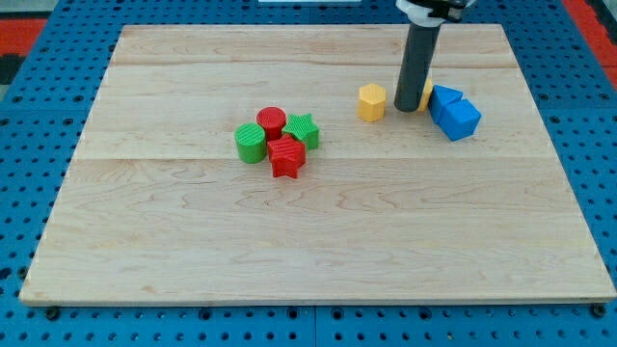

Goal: Push the red circle parallel to the right of the yellow heart

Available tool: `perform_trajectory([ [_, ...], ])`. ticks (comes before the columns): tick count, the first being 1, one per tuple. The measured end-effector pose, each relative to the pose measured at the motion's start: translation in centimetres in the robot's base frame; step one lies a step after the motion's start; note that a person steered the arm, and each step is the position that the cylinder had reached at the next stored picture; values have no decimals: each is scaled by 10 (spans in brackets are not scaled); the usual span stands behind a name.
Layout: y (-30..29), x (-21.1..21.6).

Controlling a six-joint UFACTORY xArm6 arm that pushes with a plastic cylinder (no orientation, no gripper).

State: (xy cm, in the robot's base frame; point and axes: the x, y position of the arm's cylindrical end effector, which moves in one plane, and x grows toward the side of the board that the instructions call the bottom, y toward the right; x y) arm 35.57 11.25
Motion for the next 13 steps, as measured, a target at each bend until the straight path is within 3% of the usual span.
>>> perform_trajectory([
  [1, -17, -19],
  [2, -7, 1],
  [3, 33, 2],
  [4, 65, -32],
  [6, 38, -93],
  [8, 135, -15],
  [9, 129, 21],
  [11, 25, -20],
  [13, 69, -28],
])
